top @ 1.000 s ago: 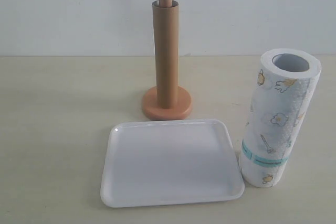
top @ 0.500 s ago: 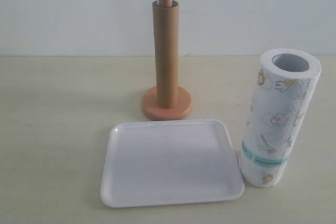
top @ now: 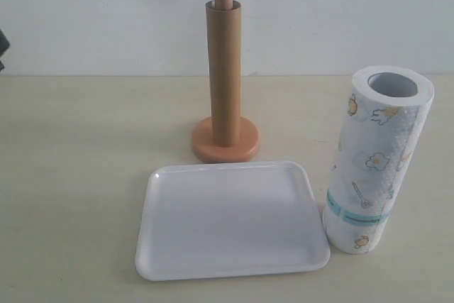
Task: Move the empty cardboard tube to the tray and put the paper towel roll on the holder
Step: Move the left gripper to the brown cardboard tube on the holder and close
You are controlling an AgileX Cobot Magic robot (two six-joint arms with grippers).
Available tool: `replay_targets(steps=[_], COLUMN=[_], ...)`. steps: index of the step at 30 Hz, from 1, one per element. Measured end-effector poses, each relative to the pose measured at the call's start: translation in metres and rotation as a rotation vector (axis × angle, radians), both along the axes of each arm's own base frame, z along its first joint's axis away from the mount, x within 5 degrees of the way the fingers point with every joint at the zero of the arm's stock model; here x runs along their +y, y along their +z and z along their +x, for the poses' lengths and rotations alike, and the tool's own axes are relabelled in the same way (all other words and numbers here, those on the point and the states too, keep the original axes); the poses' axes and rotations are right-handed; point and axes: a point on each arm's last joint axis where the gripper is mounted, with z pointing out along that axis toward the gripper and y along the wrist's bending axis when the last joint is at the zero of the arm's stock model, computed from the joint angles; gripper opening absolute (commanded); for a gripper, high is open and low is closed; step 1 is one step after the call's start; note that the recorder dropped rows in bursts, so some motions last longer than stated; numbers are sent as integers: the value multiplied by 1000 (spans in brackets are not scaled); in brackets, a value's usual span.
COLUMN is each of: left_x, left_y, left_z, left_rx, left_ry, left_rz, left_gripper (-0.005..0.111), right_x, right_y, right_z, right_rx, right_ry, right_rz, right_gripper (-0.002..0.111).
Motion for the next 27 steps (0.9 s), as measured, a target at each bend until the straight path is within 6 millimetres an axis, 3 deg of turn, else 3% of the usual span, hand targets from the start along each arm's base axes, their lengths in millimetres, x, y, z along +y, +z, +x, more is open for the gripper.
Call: replay_targets(steps=[9, 16, 18, 20, 25, 27], left_x=[-50, -95, -106, -116, -131, -133], left_y=[-25, -42, -44, -46, -55, -61], left_z=[11, 36, 45, 53, 74, 83], left_rx=[-8, 34, 30, 27, 34, 50], left_ry=[-541, -747, -779, -804, -830, -822], left_rz=[54, 77, 78, 77, 74, 55], left_gripper=[6, 8, 17, 35, 97, 109], right_x=[0, 0, 0, 0, 0, 0], right_y=[0, 0, 0, 0, 0, 0], right_z=[0, 0, 0, 0, 0, 0], right_rx=[0, 0, 0, 0, 0, 0], right_ry=[0, 0, 0, 0, 0, 0], right_rz=[0, 0, 0, 0, 0, 0], right_gripper=[0, 0, 0, 0, 0, 0])
